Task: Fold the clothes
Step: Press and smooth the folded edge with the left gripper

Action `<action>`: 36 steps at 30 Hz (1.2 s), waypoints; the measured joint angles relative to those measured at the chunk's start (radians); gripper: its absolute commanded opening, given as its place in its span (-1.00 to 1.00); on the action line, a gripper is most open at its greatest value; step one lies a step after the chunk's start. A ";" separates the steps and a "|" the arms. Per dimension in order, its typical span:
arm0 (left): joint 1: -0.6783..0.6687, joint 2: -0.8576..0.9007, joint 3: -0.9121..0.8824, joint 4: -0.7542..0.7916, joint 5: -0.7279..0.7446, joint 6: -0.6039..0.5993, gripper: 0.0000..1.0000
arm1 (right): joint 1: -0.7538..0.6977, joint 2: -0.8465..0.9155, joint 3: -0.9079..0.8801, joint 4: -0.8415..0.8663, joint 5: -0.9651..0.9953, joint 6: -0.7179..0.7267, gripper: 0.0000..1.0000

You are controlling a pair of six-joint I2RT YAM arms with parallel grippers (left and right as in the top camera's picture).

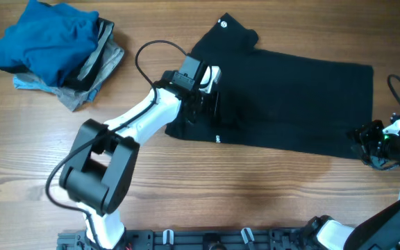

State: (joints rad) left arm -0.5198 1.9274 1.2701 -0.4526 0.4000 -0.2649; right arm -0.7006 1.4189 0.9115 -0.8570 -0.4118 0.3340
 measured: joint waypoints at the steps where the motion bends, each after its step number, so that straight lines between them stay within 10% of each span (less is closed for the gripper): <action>1: -0.002 -0.022 -0.001 -0.061 0.006 0.010 -0.92 | 0.000 0.000 0.000 0.000 0.000 0.000 -0.11; 8: -0.074 -0.049 0.003 -0.212 0.027 0.019 -0.92 | 0.000 0.000 0.000 0.000 0.000 0.000 -0.11; 26: -0.046 0.121 0.043 0.366 -0.010 -0.219 -0.88 | 0.000 0.000 0.000 0.000 0.000 0.000 -0.11; 33: -0.013 0.117 0.055 0.201 0.099 -0.136 -0.46 | 0.000 0.000 -0.006 -0.005 0.001 0.000 0.06; 36: -0.062 0.097 0.056 0.067 0.127 0.007 -0.62 | 0.000 0.000 -0.043 0.033 0.002 0.001 -0.10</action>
State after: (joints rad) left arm -0.5819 2.0247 1.3258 -0.3855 0.5274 -0.2581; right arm -0.7006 1.4189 0.8688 -0.8238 -0.4095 0.3351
